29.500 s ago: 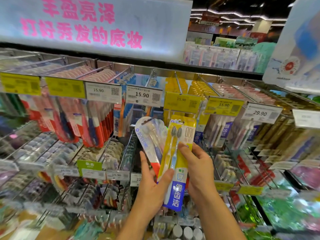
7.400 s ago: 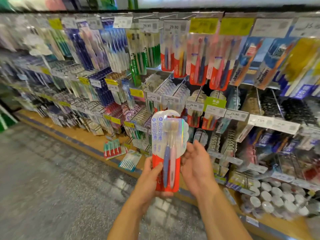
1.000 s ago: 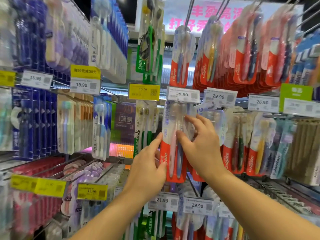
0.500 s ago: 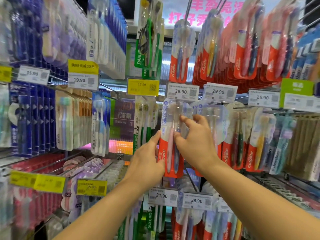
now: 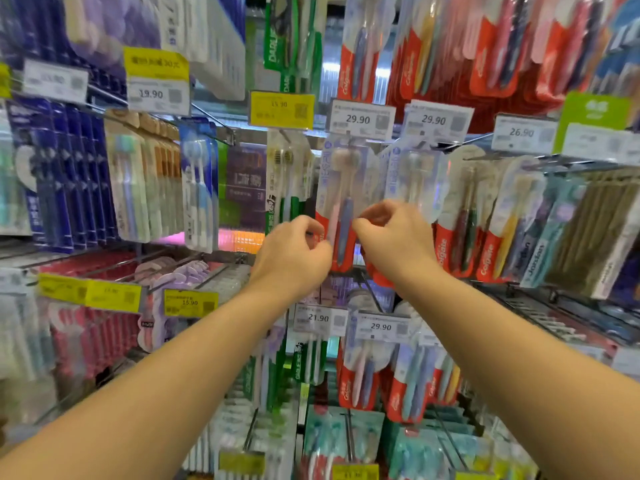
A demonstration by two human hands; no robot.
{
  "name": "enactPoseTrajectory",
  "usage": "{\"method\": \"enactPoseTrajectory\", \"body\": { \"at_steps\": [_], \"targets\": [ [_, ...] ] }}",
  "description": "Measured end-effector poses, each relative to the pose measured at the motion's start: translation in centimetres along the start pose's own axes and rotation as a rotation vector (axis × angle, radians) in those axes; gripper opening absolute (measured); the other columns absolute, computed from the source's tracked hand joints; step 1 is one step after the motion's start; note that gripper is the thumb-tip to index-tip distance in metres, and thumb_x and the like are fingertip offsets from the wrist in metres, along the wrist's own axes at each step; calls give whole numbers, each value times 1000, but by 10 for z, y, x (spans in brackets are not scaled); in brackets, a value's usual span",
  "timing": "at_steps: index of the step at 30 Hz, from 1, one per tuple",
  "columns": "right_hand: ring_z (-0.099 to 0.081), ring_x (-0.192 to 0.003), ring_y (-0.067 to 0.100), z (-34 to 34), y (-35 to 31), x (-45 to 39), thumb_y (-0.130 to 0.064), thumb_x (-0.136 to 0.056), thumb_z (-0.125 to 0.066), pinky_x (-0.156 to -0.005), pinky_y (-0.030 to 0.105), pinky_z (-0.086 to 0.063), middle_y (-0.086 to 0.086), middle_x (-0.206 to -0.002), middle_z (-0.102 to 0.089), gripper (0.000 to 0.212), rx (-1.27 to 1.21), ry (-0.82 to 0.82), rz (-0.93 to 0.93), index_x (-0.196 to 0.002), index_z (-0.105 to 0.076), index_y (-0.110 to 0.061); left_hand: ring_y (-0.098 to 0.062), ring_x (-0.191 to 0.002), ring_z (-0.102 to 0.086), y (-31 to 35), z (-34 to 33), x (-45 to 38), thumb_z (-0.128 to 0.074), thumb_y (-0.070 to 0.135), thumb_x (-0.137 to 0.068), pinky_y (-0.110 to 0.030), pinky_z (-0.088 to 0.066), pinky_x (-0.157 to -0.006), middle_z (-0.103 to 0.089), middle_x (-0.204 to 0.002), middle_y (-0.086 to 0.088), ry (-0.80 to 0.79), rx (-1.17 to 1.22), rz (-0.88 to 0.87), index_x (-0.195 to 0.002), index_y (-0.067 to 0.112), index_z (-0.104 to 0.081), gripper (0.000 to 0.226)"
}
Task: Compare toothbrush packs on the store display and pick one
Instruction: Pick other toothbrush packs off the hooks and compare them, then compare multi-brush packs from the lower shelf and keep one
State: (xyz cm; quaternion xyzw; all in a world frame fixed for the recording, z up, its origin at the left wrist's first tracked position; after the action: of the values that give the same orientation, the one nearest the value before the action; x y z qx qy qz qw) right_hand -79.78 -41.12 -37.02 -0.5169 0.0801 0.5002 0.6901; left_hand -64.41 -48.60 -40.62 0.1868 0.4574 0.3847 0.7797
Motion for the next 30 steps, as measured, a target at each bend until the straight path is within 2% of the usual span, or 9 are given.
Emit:
{"method": "enactPoseTrajectory", "body": {
  "at_steps": [2, 4, 8, 12, 16, 19, 24, 27, 30],
  "targets": [
    [-70, -87, 22, -1, 12, 8, -28, -86, -67, -76, 35, -57, 0, -89, -74, 11, -75, -29, -92, -89, -74, -20, -19, -98, -60, 2, -3, 9, -57, 33, -98, -31, -44, -78, -61, -97, 11, -15, 21, 21, -116, 27, -66, 21],
    [-73, -81, 22, -5, 25, 23, -26, -85, -67, -71, 40, -63, 1, -85, -73, 7, -198, -61, -162, -83, -72, -22, -19, -96, -61, 4, -7, 20, -58, 37, -97, -30, -42, -76, -60, -89, 15, -27, 20, 42, -107, 30, -66, 15],
    [-66, -64, 19, -10, 46, 68, -19, -90, -68, -55, 30, -56, 8, -86, -73, 6, -356, -153, -247, -84, -67, -20, -19, -92, -65, -2, -16, 52, -61, 39, -94, -32, -49, -78, -67, -90, 10, -70, 30, 70, -94, 32, -68, 10],
    [-66, -70, 19, -9, 57, 107, -17, -91, -67, -52, 26, -53, 6, -84, -72, 7, -343, -203, -260, -85, -68, -19, -23, -90, -71, -16, -22, 87, -57, 45, -83, -44, -59, -87, -74, -90, 3, -117, 94, 100, -83, 32, -68, 17],
    [-70, -75, 20, -13, 68, 145, -17, -91, -64, -59, 33, -59, 2, -82, -70, 5, -364, -266, -303, -89, -69, -19, -22, -87, -69, -31, -33, 120, -60, 42, -92, -45, -59, -84, -70, -88, 3, -185, 111, 127, -89, 32, -66, 11],
    [-72, -79, 21, -18, 83, 175, -20, -92, -66, -68, 44, -65, 3, -90, -71, 4, -356, -293, -340, -94, -69, -20, -21, -83, -69, -44, -40, 146, -62, 38, -94, -41, -59, -80, -67, -83, 4, -191, 124, 152, -88, 30, -66, 11],
    [-69, -67, 9, -37, 115, 242, -16, -94, -68, -64, 37, -60, 4, -87, -71, 4, -365, -370, -423, -96, -69, -18, -16, -76, -63, -82, -67, 210, -62, 34, -98, -36, -52, -70, -65, -82, 4, -271, 129, 217, -93, 31, -65, 6],
    [-69, -69, 13, -56, 138, 283, -13, -94, -68, -61, 34, -56, 4, -83, -70, 5, -386, -426, -484, -97, -69, -18, -17, -80, -64, -118, -85, 252, -62, 36, -98, -40, -54, -76, -66, -88, 4, -322, 145, 284, -99, 29, -66, 8],
    [-68, -71, 16, -77, 161, 320, -12, -94, -69, -66, 36, -58, 2, -80, -71, 6, -427, -479, -560, -98, -68, -16, -14, -71, -60, -155, -104, 290, -64, 35, -97, -35, -50, -67, -65, -86, 5, -360, 159, 357, -96, 32, -66, 3]
  ]
}}
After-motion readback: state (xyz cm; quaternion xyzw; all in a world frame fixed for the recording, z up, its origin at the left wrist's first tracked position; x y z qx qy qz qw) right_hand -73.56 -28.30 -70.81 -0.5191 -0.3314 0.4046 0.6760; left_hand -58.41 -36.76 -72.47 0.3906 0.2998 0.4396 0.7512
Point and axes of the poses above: each hand's wrist, its own x-axis away from the middle knuckle, its own z-axis out of the back of the hand, y = z × x, the point moved 10 cm from there along -x, towards the middle knuckle
